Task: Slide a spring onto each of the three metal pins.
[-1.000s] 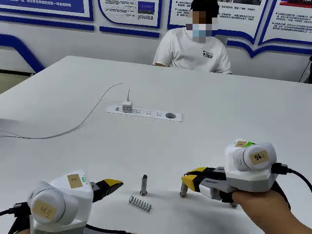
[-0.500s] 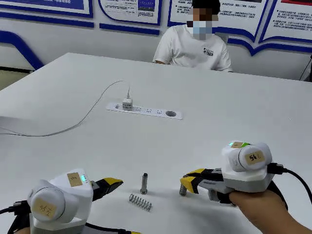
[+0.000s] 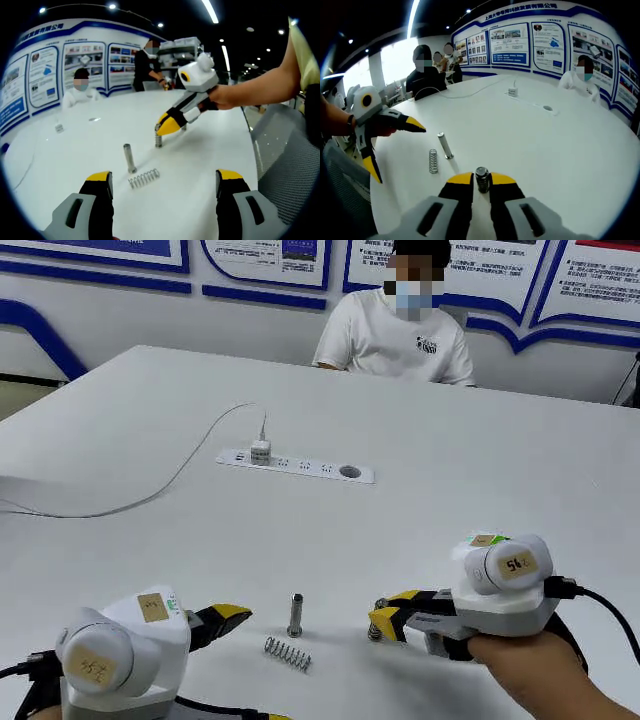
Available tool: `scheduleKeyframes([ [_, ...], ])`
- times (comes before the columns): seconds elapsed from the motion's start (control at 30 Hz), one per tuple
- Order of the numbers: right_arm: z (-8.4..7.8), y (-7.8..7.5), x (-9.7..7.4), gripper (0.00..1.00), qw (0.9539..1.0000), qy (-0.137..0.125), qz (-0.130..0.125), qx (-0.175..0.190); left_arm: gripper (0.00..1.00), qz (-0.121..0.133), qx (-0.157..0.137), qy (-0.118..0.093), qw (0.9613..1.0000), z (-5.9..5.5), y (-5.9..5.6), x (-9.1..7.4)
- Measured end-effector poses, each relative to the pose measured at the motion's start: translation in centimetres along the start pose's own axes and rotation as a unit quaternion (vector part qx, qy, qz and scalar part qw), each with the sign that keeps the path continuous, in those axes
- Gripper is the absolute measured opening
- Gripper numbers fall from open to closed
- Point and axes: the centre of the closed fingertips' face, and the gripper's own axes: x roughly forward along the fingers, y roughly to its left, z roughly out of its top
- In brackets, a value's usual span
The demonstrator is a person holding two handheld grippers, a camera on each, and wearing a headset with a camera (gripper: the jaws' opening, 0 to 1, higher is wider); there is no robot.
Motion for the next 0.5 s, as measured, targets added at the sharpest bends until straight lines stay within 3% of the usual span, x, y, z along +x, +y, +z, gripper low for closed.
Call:
scheduleKeyframes([
  [0.5, -2.1, 0.0, -1.1, 0.14, 0.9999, 0.012, -0.003, 0.008, 0.86, -0.002, 0.004, -0.002, 1.0000, 0.4, -0.3, 0.1],
])
